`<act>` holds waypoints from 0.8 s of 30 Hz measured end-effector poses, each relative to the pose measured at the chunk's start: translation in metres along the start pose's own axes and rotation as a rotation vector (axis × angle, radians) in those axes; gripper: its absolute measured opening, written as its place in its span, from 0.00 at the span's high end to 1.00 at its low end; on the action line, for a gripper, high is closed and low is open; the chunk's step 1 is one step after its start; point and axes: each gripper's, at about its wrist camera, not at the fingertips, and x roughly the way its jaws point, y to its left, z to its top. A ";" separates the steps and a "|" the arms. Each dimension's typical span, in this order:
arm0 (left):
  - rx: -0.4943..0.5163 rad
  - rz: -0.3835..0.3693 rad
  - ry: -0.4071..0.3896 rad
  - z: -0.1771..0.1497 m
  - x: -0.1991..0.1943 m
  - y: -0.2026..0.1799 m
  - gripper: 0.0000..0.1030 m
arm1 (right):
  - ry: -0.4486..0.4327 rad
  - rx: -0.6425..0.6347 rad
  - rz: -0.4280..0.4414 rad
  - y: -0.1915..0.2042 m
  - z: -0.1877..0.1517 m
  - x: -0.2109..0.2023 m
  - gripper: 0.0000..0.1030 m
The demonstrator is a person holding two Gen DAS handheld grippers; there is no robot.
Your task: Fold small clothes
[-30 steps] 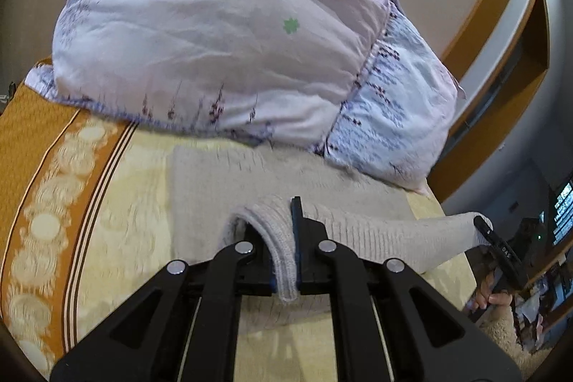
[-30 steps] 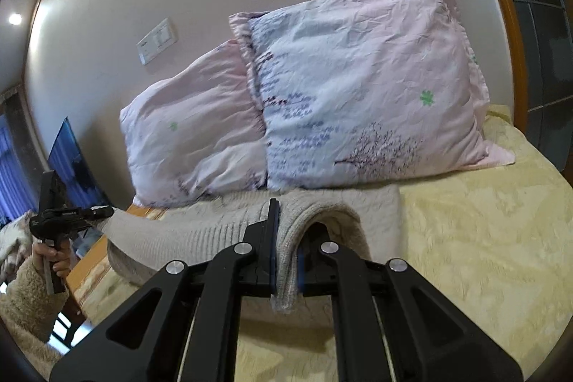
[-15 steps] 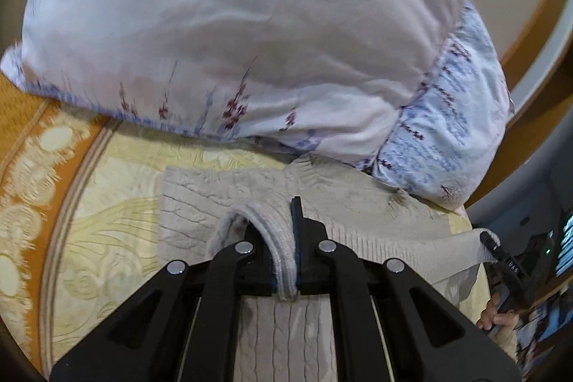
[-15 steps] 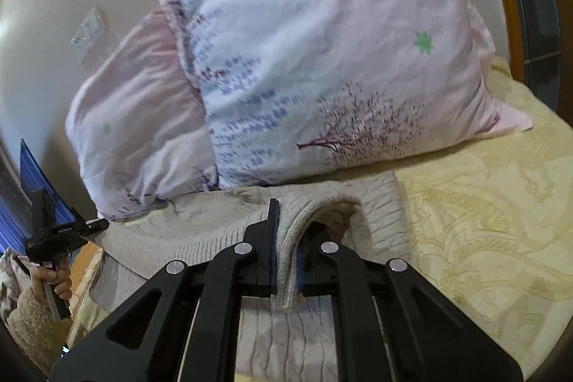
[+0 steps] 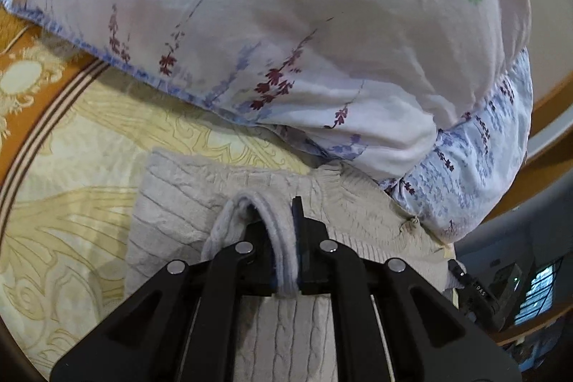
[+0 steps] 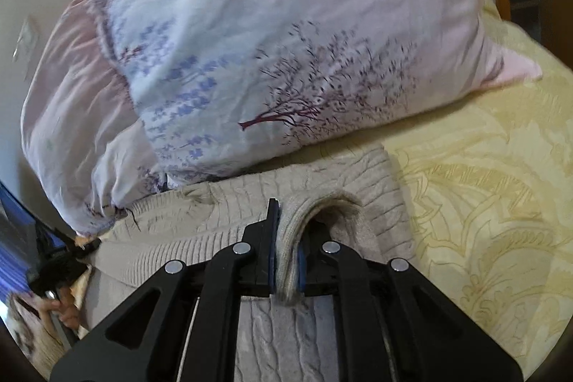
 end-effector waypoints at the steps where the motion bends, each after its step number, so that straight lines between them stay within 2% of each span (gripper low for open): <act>1: -0.004 -0.003 -0.001 0.000 0.000 -0.001 0.91 | 0.009 0.020 0.003 -0.001 0.002 0.001 0.82; 2: -0.008 -0.011 0.001 0.000 -0.001 -0.001 0.89 | 0.009 0.032 0.007 -0.002 0.004 0.000 0.65; 3: -0.013 -0.026 -0.002 0.000 -0.004 -0.001 0.79 | -0.004 0.043 0.010 -0.003 0.006 -0.003 0.41; 4: -0.018 -0.034 -0.012 0.001 -0.008 -0.001 0.64 | -0.029 0.047 0.003 -0.003 0.007 -0.008 0.31; 5: -0.025 -0.043 -0.040 0.002 -0.016 -0.001 0.56 | -0.067 0.047 -0.003 -0.003 0.008 -0.017 0.26; 6: -0.025 -0.050 -0.062 0.003 -0.022 -0.001 0.51 | -0.105 0.038 0.017 -0.002 0.009 -0.025 0.26; 8: -0.016 -0.059 -0.085 0.003 -0.037 -0.001 0.52 | -0.133 0.014 0.054 -0.002 0.008 -0.039 0.26; 10: -0.003 -0.053 -0.073 0.000 -0.047 0.001 0.53 | -0.142 -0.020 0.048 -0.003 0.002 -0.052 0.28; 12: 0.036 -0.030 -0.056 -0.008 -0.055 0.002 0.57 | -0.139 -0.051 0.023 -0.005 -0.005 -0.060 0.36; 13: 0.063 -0.011 -0.040 -0.014 -0.059 0.003 0.59 | -0.128 -0.059 0.009 -0.009 -0.008 -0.062 0.37; 15: 0.101 0.013 -0.014 -0.026 -0.065 0.005 0.61 | -0.088 -0.061 -0.003 -0.020 -0.016 -0.066 0.49; 17: 0.135 0.039 0.009 -0.038 -0.070 0.010 0.61 | -0.048 -0.064 -0.011 -0.028 -0.025 -0.066 0.54; 21: 0.202 0.086 0.026 -0.054 -0.073 0.010 0.61 | 0.003 -0.110 -0.053 -0.032 -0.042 -0.061 0.56; 24: 0.215 0.088 0.039 -0.064 -0.073 0.012 0.61 | 0.026 -0.132 -0.076 -0.033 -0.051 -0.058 0.58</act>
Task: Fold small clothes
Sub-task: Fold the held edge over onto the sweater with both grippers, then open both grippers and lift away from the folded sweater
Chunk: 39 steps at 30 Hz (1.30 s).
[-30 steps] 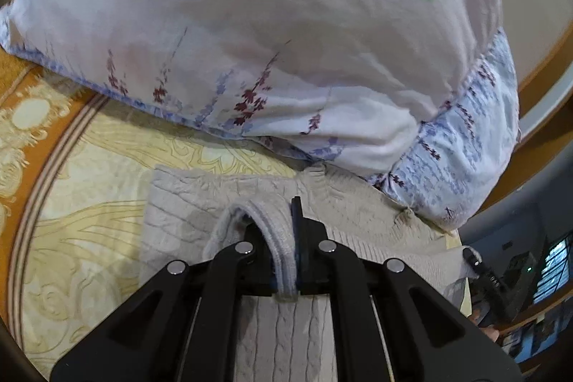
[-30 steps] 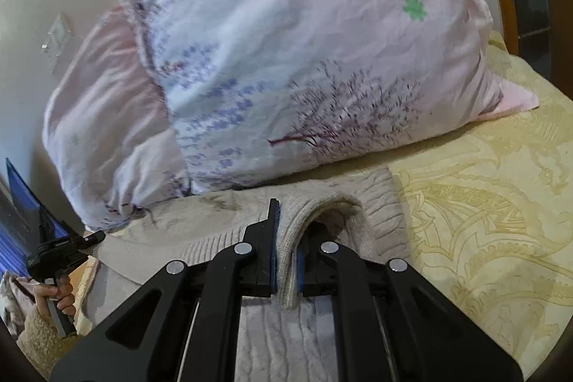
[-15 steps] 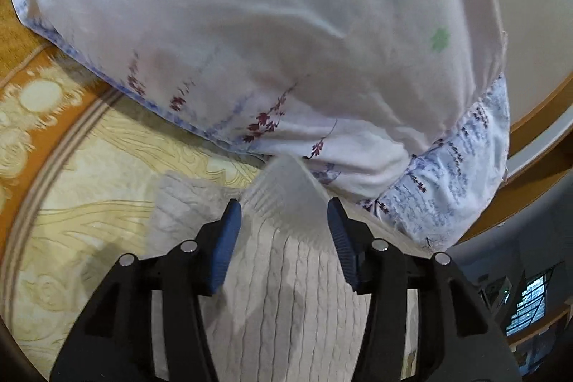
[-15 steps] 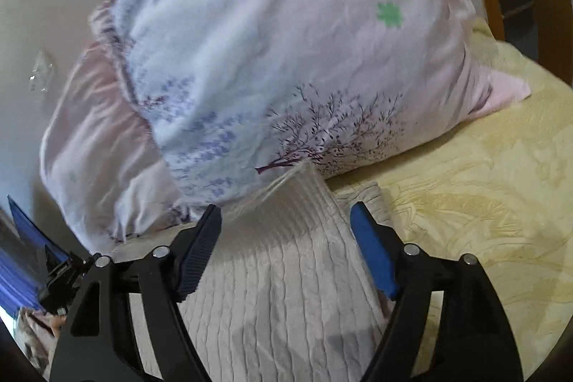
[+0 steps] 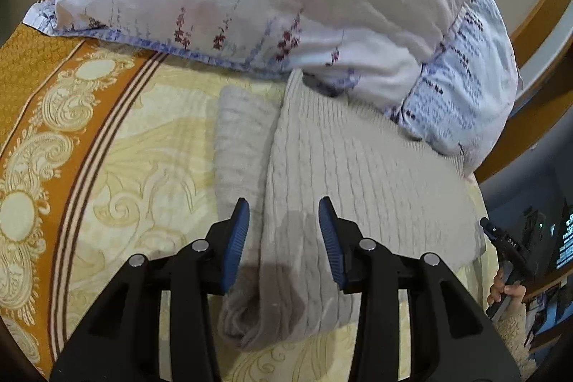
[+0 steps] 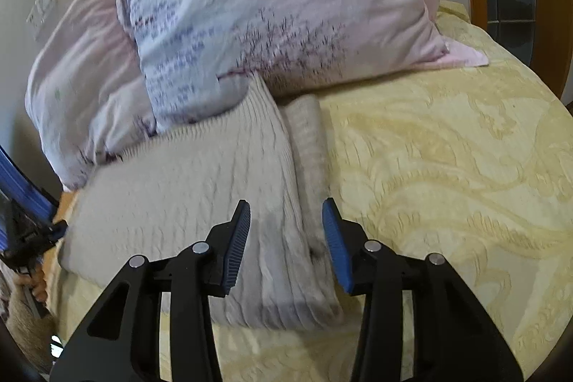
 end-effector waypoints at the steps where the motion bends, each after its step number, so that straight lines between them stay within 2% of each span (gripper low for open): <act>1: -0.001 -0.002 0.003 -0.002 0.000 0.001 0.61 | 0.006 -0.005 -0.002 0.000 -0.002 0.001 0.59; 8: 0.062 0.020 0.016 -0.016 0.003 -0.010 0.65 | 0.005 -0.053 0.007 0.003 -0.010 -0.003 0.74; 11: 0.081 0.036 0.020 -0.018 0.005 -0.012 0.66 | 0.012 -0.092 -0.006 0.007 -0.014 0.000 0.74; 12: 0.076 0.034 0.021 -0.018 0.006 -0.011 0.67 | 0.015 -0.095 -0.010 0.008 -0.015 0.000 0.78; 14: 0.057 0.020 0.026 -0.017 0.006 -0.008 0.76 | 0.010 -0.096 -0.008 0.007 -0.015 0.001 0.84; 15: 0.047 0.008 0.031 -0.017 0.006 -0.007 0.86 | 0.003 -0.091 -0.004 0.007 -0.015 -0.001 0.87; 17: 0.023 -0.010 0.035 -0.016 0.005 -0.003 0.91 | -0.008 -0.076 0.016 0.006 -0.014 -0.004 0.88; 20: 0.004 -0.024 0.033 -0.017 0.001 0.001 0.92 | -0.027 -0.070 0.025 0.007 -0.015 -0.011 0.89; 28: 0.045 -0.042 0.024 -0.019 -0.014 0.000 0.93 | -0.031 -0.045 0.028 0.009 -0.021 -0.025 0.89; 32: 0.023 -0.029 0.047 -0.020 -0.006 0.009 0.93 | 0.024 -0.028 -0.043 0.004 -0.023 -0.007 0.89; 36: 0.021 -0.016 0.046 -0.022 -0.001 0.010 0.90 | 0.042 0.001 -0.064 0.002 -0.022 0.002 0.89; 39: 0.017 -0.014 0.048 -0.022 -0.002 0.009 0.87 | 0.053 -0.024 -0.095 0.008 -0.020 0.002 0.86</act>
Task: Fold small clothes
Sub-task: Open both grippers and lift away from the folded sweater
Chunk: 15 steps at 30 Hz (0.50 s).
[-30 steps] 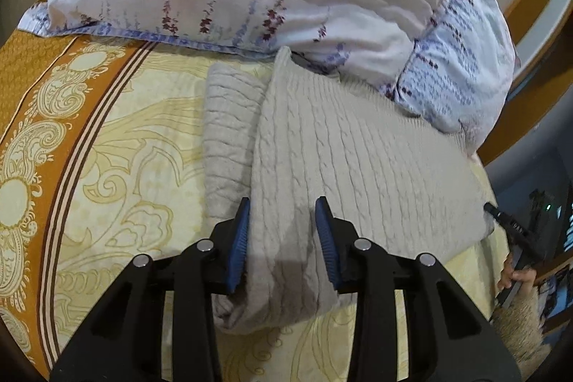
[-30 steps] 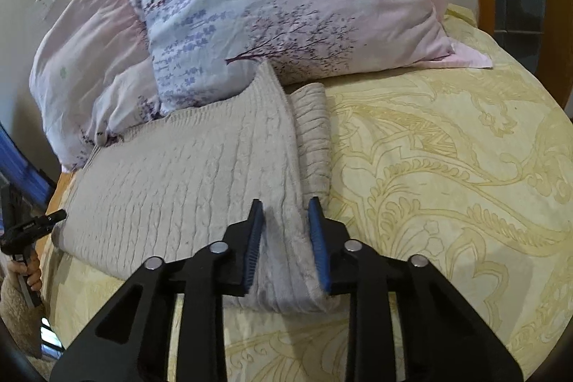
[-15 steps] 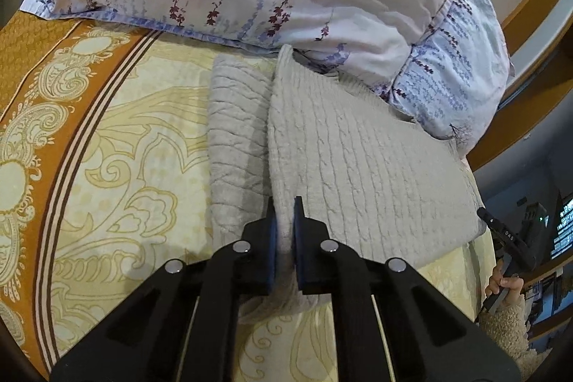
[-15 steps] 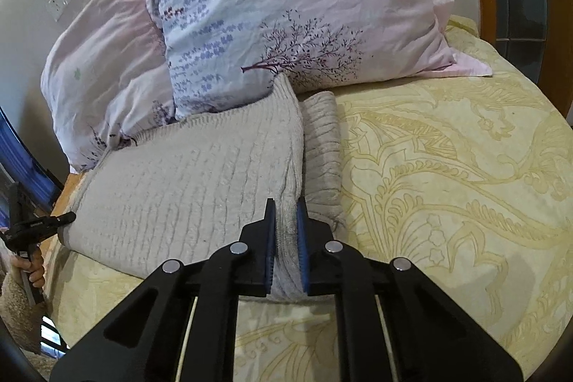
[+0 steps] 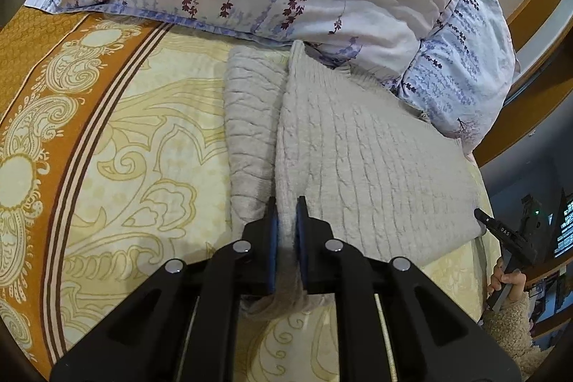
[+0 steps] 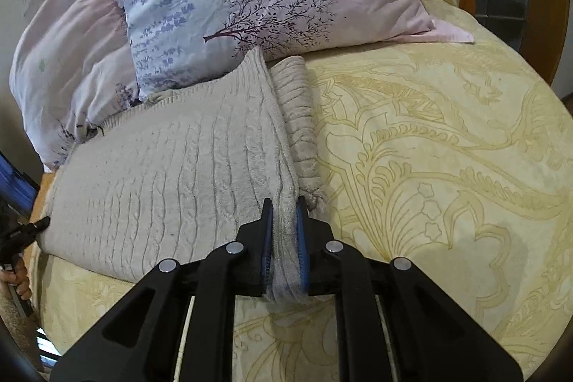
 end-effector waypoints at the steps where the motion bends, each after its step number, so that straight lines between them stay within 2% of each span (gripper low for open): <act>1: -0.004 -0.005 0.001 0.000 -0.001 0.000 0.84 | 0.003 -0.010 -0.008 0.002 0.001 -0.001 0.85; 2: -0.010 -0.007 -0.001 0.001 -0.005 -0.001 0.82 | -0.003 -0.016 -0.021 0.005 0.002 -0.004 0.81; 4: -0.013 0.001 -0.026 0.003 -0.012 -0.004 0.66 | -0.039 -0.018 -0.043 0.010 0.005 -0.013 0.63; 5: -0.008 0.013 -0.049 0.004 -0.017 -0.006 0.62 | -0.059 -0.017 -0.049 0.011 0.006 -0.017 0.49; 6: 0.007 0.033 -0.078 0.005 -0.022 -0.011 0.56 | -0.095 -0.023 -0.051 0.016 0.008 -0.023 0.45; 8: 0.045 0.059 -0.116 0.006 -0.028 -0.022 0.52 | -0.126 -0.066 -0.029 0.030 0.010 -0.026 0.45; 10: 0.090 0.065 -0.138 0.005 -0.027 -0.036 0.43 | -0.111 -0.107 -0.008 0.043 0.009 -0.020 0.45; 13: 0.128 0.047 -0.118 0.005 -0.016 -0.051 0.40 | -0.085 -0.155 0.008 0.061 0.008 -0.004 0.45; 15: 0.136 0.060 -0.086 0.005 -0.003 -0.055 0.39 | -0.062 -0.171 0.023 0.071 0.010 0.008 0.45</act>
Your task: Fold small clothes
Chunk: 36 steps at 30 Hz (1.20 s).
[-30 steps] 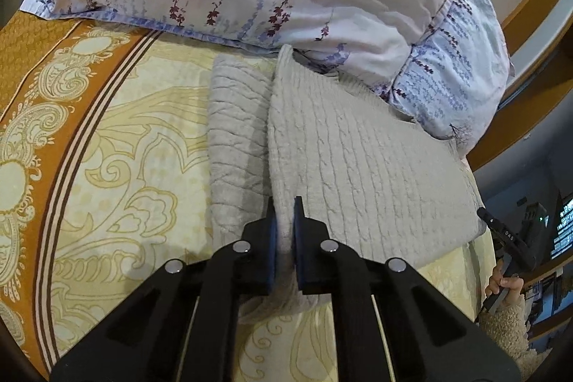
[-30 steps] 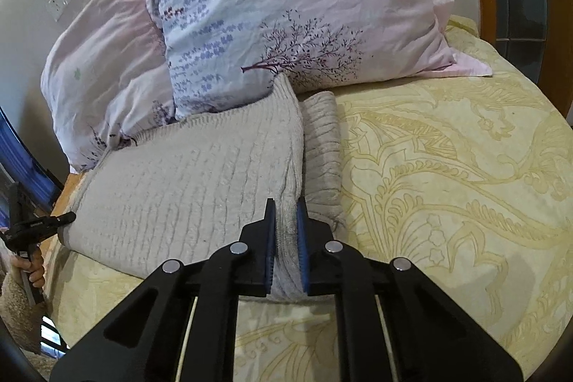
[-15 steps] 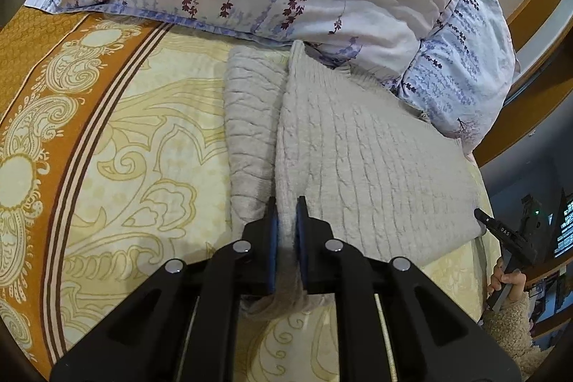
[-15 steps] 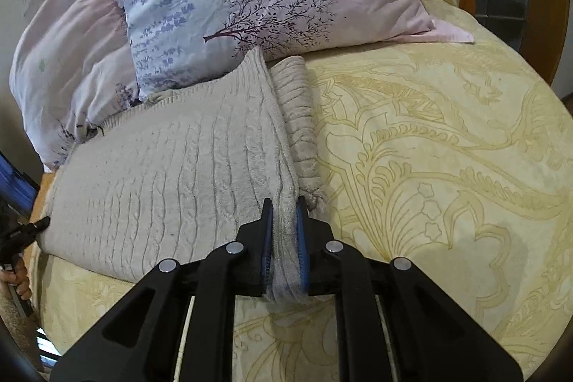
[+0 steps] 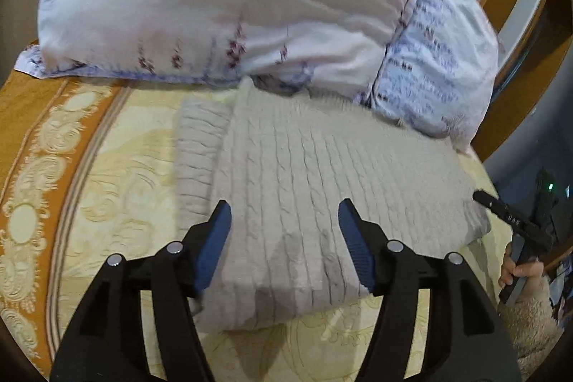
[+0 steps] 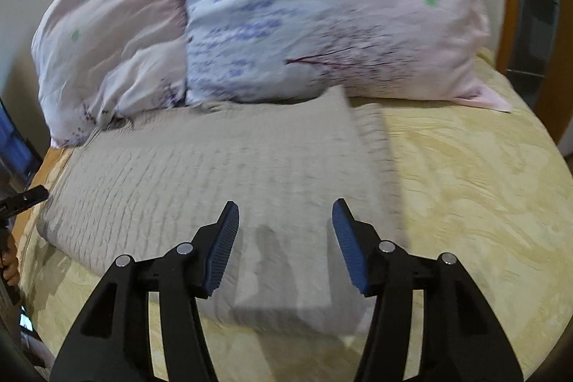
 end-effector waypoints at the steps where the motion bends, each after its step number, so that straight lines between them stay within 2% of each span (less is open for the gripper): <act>1: -0.002 0.007 0.012 0.000 0.005 0.000 0.39 | 0.013 -0.003 0.001 0.003 0.000 0.004 0.45; 4: -0.029 0.009 0.043 -0.004 0.017 0.007 0.39 | 0.088 -0.006 -0.011 0.006 -0.005 0.025 0.39; 7: -0.035 -0.007 0.030 -0.006 0.012 0.008 0.39 | 0.067 -0.020 -0.016 0.008 -0.008 0.023 0.37; 9: -0.070 -0.051 0.005 -0.005 0.004 0.015 0.39 | 0.067 -0.010 -0.015 0.008 -0.008 0.020 0.37; 12: -0.177 -0.078 -0.036 0.002 -0.009 0.039 0.39 | 0.066 -0.002 -0.010 0.009 -0.007 0.017 0.36; 15: -0.283 -0.083 -0.031 0.009 -0.008 0.063 0.39 | 0.067 -0.004 -0.013 0.010 -0.007 0.019 0.34; 20: -0.446 -0.150 0.003 0.016 0.004 0.092 0.39 | 0.061 -0.007 -0.015 0.011 -0.007 0.019 0.33; 23: -0.475 -0.135 0.023 0.022 0.014 0.096 0.39 | 0.059 -0.008 -0.011 0.011 -0.007 0.018 0.33; 26: -0.500 -0.154 0.040 0.025 0.024 0.096 0.39 | 0.057 -0.013 -0.012 0.013 -0.008 0.018 0.32; 30: -0.494 -0.168 0.046 0.028 0.032 0.090 0.39 | 0.041 -0.010 -0.010 0.015 -0.007 0.017 0.31; 33: -0.479 -0.167 0.048 0.029 0.035 0.083 0.39 | 0.012 0.008 0.024 0.019 -0.005 0.011 0.31; 36: -0.484 -0.178 0.047 0.029 0.038 0.081 0.39 | 0.004 -0.022 0.031 0.031 -0.001 0.009 0.31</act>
